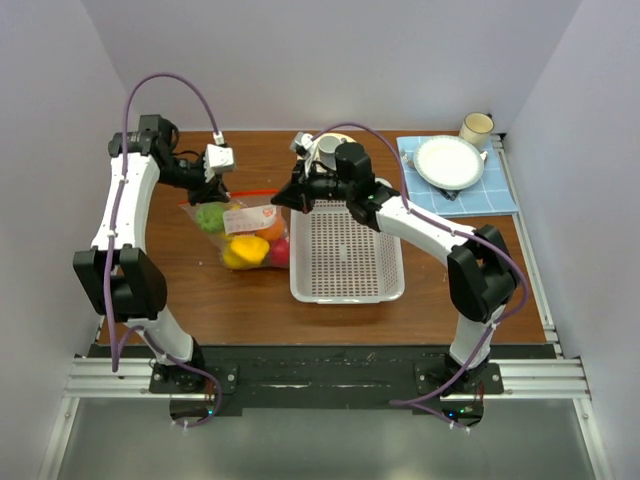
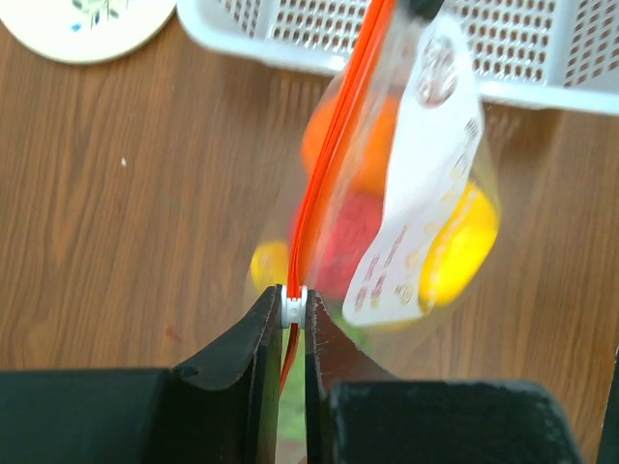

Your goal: Open the zip-top bag and remove the fake food

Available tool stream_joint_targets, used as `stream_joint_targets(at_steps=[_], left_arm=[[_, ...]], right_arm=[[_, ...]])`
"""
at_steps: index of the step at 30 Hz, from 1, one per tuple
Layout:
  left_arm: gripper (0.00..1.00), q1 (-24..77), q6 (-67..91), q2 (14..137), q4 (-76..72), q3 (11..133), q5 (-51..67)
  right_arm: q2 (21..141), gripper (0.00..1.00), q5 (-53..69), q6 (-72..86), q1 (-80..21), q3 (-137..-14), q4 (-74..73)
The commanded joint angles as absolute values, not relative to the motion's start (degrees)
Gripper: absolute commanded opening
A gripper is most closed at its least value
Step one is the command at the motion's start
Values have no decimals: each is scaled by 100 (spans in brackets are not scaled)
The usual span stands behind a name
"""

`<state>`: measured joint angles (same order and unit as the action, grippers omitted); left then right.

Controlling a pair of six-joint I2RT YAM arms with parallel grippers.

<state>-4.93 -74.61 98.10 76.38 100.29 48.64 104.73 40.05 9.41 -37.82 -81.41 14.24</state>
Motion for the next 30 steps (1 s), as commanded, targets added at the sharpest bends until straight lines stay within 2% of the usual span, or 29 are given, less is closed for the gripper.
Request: stream_joint_targets(at_steps=[1, 13, 21, 25, 27, 28, 30], left_arm=[[9, -957, -7813, 9958, 7541, 10107, 4140], [8, -2311, -8165, 10073, 7541, 10424, 3788], [8, -2154, -7946, 9598, 7541, 10275, 4315], [8, -1829, -7787, 9098, 7541, 9976, 4570], [8, -1654, -7726, 8939, 7541, 9722, 4684], [8, -1591, -7699, 8843, 7541, 9642, 4702], [8, -1390, -7620, 8780, 7532, 9423, 4702]], right_arm=[[10055, 0, 3964, 1037, -3639, -8060, 1687], [10380, 0, 3621, 1327, -3524, -8112, 2100], [10652, 0, 3788, 1582, -3594, -8656, 2145], [10443, 22, 3788, 986, -3858, -8596, 1628], [10293, 27, 3657, 608, -4077, -8464, 1118], [10188, 36, 3465, 206, -4148, -8446, 916], [10064, 41, 3271, -139, -4332, -8324, 502]])
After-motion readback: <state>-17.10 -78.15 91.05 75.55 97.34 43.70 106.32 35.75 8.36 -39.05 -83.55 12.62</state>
